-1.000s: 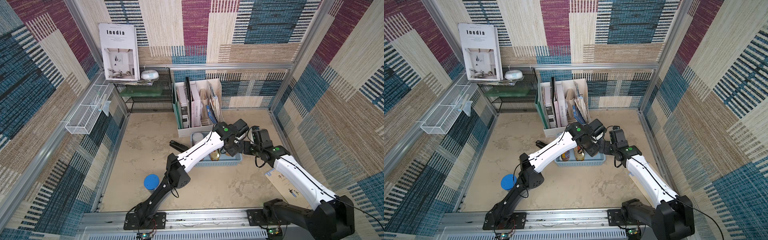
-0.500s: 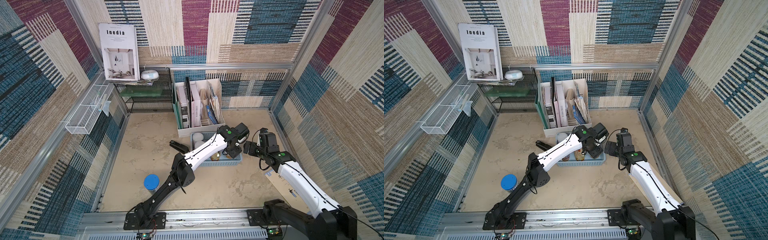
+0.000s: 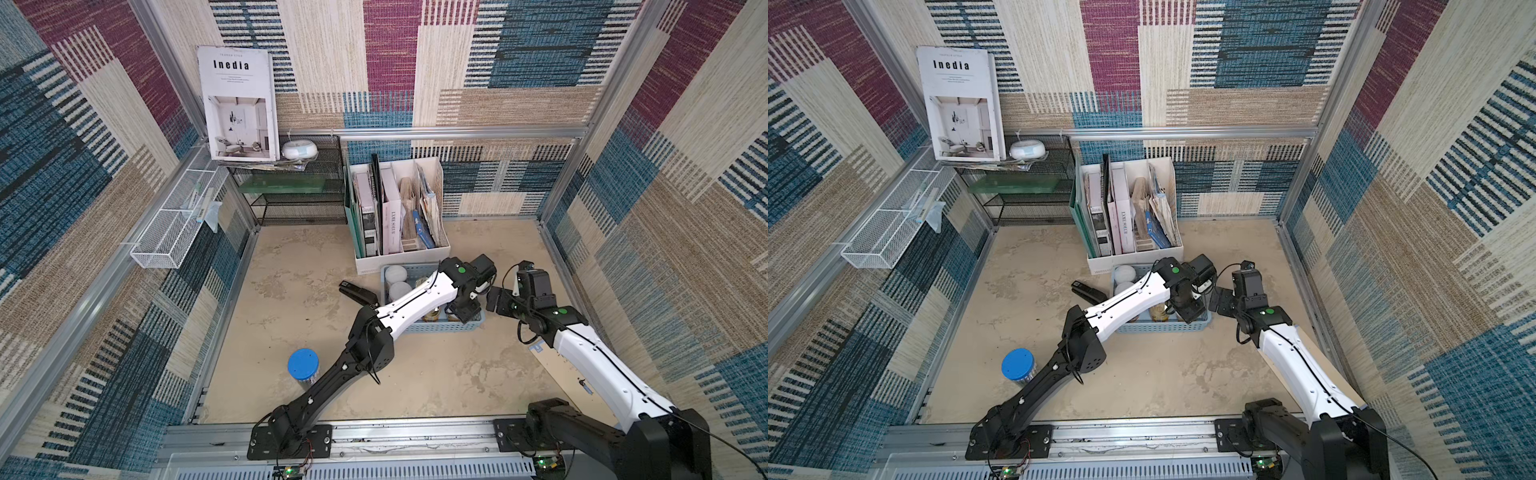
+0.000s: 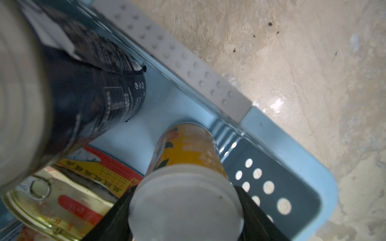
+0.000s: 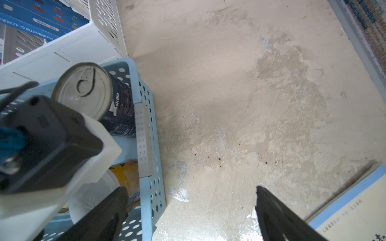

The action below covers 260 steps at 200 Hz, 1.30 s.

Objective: Put the canned food in the basket
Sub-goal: Place the canned food in the basket, then reset both arms

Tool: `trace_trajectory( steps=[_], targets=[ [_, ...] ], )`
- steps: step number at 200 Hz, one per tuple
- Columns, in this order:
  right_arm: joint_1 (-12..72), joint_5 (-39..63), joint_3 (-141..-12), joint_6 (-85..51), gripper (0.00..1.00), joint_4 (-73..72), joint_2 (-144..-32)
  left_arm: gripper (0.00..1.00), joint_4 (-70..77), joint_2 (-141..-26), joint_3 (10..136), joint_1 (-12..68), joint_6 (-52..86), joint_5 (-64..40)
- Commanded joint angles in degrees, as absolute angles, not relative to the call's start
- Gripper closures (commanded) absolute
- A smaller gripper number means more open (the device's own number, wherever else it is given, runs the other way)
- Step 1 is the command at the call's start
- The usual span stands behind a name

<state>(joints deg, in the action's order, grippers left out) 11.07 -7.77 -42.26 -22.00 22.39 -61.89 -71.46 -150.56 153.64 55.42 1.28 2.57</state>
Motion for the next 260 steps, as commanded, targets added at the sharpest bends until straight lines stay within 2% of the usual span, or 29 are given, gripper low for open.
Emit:
trace_trajectory(
  steps=[1, 46, 74, 117, 206, 235, 260],
  targets=[
    [10.99, -7.66, -42.06, -21.41, 0.01, 21.20, -61.29, 0.32, -70.04, -151.24, 153.64, 55.40, 0.80, 1.67],
    [10.85, -7.57, -41.30, -21.36, 0.01, 21.08, -60.29, 0.11, -70.04, -151.09, 153.67, 55.39, 0.84, 0.58],
    [10.78, -7.23, -41.00, -21.45, 0.01, 21.10, -59.69, 0.01, -69.89, -150.00, 152.85, 55.37, 1.05, -0.08],
    [10.73, -6.38, -41.15, -21.30, 0.01, 21.61, -58.67, 0.01, -69.87, -148.01, 151.79, 55.43, 1.58, 0.00],
    [10.65, -6.73, -42.56, -20.88, 0.01, 23.33, -56.37, 0.01, -70.00, -136.51, 146.01, 55.47, 3.23, 2.05],
    [10.32, -9.41, -45.33, -19.12, 0.01, 23.91, -52.70, 0.01, -69.95, -126.75, 140.65, 55.54, 4.65, 4.73],
    [10.11, -8.38, -48.99, -16.46, 0.01, 23.81, -51.57, 0.01, -68.20, -112.94, 132.86, 55.51, 5.18, 9.67]
  ],
)
